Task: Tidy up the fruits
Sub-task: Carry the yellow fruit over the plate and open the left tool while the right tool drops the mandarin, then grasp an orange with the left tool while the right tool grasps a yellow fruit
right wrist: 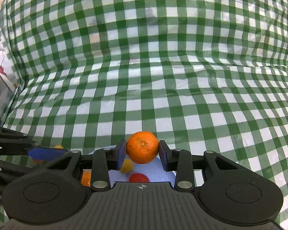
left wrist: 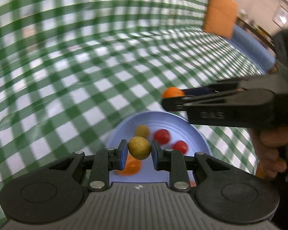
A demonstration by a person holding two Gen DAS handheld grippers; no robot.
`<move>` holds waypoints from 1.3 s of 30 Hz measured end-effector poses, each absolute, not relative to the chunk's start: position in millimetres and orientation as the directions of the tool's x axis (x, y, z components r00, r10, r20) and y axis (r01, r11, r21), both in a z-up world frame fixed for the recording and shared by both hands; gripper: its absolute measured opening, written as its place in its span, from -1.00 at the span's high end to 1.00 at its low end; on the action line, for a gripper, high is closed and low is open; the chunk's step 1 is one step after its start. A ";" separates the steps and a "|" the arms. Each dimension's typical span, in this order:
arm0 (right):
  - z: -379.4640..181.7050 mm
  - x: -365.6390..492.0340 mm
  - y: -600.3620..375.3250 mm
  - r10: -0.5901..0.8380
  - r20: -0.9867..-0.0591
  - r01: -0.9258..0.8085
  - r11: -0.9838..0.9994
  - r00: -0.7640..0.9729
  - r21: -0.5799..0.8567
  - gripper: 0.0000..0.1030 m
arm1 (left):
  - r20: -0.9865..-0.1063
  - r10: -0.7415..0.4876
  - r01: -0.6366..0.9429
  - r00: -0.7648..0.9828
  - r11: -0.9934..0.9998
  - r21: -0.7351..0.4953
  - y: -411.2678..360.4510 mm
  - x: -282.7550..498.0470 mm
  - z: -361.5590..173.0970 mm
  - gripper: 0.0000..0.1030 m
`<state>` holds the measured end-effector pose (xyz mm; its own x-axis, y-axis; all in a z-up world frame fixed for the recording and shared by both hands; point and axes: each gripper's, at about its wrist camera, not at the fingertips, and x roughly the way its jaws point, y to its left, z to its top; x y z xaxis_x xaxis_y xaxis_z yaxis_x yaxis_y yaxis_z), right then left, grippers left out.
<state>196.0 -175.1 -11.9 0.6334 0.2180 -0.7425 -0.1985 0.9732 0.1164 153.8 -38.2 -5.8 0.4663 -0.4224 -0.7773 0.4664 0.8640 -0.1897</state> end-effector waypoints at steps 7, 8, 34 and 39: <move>-21.9 190.7 -167.9 0.278 -0.787 -0.279 0.950 0.550 0.141 0.24 | -0.782 -0.442 0.544 0.440 0.824 -0.159 -58.6 146.0 -13.4 0.06; -22.3 189.8 -167.2 0.279 -0.788 -0.284 0.949 0.549 0.139 0.23 | -0.783 -0.437 0.545 0.443 0.825 -0.152 -60.2 147.0 -14.5 0.06; 0.9 199.0 -143.9 0.241 -0.745 -0.233 0.965 0.623 0.117 0.16 | -0.824 -0.222 0.127 0.521 0.975 -0.183 60.9 183.9 -4.0 0.09; 5.8 202.3 -129.1 0.269 -0.732 -0.246 0.959 0.626 0.142 0.49 | -0.853 -0.196 0.019 0.483 0.977 -0.213 98.8 189.3 -13.7 0.09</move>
